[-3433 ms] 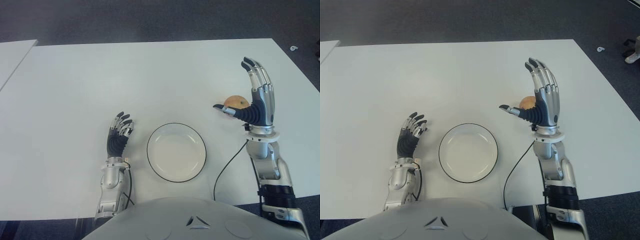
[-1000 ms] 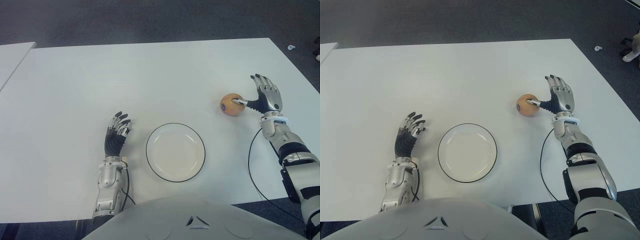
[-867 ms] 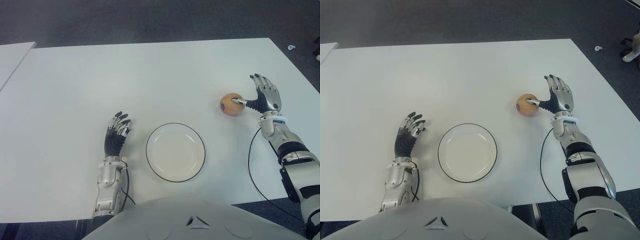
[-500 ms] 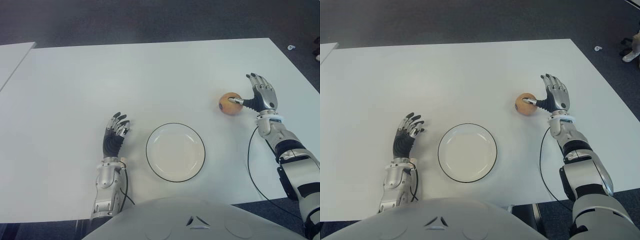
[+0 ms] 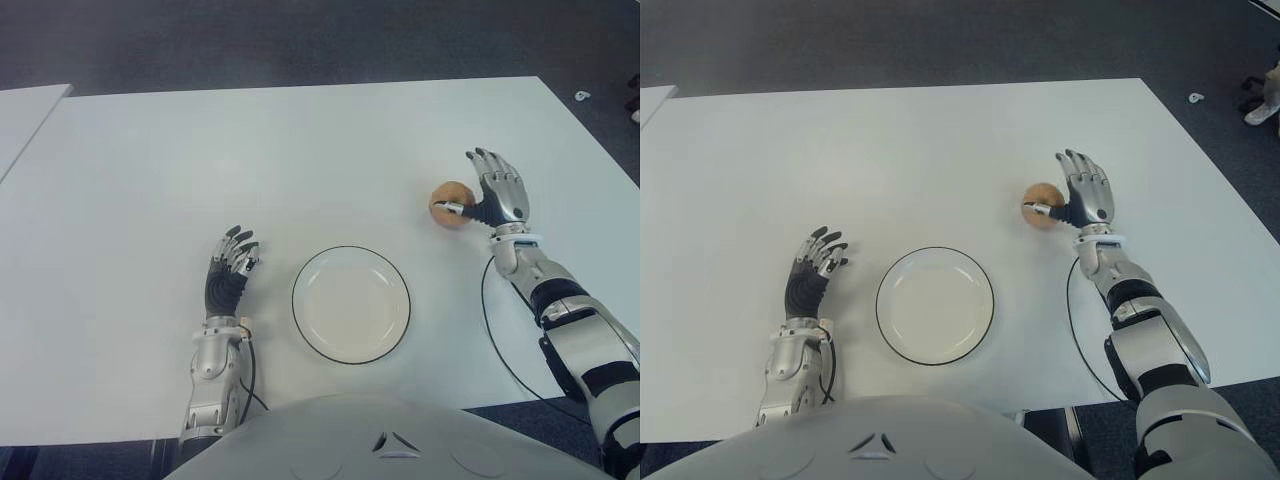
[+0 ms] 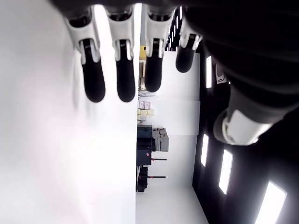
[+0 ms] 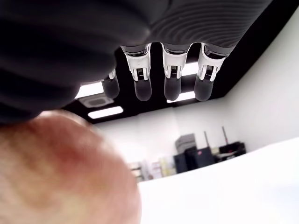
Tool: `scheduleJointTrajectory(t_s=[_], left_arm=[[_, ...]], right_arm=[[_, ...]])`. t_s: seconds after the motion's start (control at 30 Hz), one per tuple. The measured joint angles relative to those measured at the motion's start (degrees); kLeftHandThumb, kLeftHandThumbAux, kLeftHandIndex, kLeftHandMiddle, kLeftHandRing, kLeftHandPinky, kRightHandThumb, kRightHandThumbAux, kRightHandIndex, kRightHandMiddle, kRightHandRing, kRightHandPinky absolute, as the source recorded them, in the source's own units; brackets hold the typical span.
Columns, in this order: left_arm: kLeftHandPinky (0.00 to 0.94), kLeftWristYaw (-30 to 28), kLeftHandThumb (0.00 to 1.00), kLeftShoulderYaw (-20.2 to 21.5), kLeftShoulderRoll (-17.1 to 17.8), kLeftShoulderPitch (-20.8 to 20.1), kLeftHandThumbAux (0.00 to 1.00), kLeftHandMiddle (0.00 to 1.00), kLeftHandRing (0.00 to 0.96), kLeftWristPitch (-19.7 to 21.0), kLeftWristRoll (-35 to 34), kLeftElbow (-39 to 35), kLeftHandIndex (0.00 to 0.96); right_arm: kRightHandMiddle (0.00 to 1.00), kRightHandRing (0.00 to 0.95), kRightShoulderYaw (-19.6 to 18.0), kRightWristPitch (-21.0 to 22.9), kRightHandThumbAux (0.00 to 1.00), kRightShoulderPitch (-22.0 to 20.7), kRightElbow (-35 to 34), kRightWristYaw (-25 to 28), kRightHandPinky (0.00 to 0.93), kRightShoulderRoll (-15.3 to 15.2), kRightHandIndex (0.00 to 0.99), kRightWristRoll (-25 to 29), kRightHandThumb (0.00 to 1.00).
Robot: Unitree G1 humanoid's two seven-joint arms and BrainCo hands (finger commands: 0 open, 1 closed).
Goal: Put the apples into the plate.
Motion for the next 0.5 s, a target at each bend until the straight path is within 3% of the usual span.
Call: scheduleJointTrajectory(t_s=[0.17, 0.5], left_arm=[[0.363, 0.00, 0.412, -0.28, -0.03, 0.35, 0.572, 0.234, 0.299, -0.09, 0.12, -0.39, 0.162], [0.365, 0.01, 0.412, -0.51, -0.16, 0.50, 0.572, 0.233, 0.298, 0.03, 1.08, -0.81, 0.160]], right_arm=[[0.102, 0.074, 1.30, 1.02, 0.367, 1.63, 0.02, -0.96, 0.070, 1.38, 0.037, -0.07, 0.377], [0.106, 0.085, 2.88, 1.48, 0.365, 1.71, -0.59, -1.59, 0.061, 0.83, 0.034, -0.17, 0.388]])
